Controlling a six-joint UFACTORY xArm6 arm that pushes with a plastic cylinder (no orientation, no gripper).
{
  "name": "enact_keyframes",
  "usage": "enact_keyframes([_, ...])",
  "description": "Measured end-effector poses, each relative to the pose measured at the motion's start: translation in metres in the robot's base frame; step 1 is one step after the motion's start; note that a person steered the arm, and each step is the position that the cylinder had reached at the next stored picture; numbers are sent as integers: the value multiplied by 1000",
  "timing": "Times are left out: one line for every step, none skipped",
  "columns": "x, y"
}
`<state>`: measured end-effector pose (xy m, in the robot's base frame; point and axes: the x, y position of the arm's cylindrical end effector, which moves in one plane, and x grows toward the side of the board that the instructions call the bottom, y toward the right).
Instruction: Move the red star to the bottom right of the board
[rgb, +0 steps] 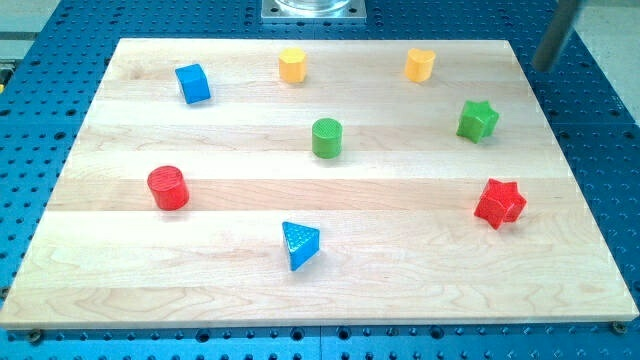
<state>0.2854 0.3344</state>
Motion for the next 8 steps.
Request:
enact_keyframes([105,-2])
enact_keyframes([153,-76])
enact_keyframes([195,-119])
enact_keyframes([245,-112])
enact_keyframes([237,-134])
enact_keyframes([233,-165])
enact_keyframes([231,-217])
enact_keyframes([265,-267])
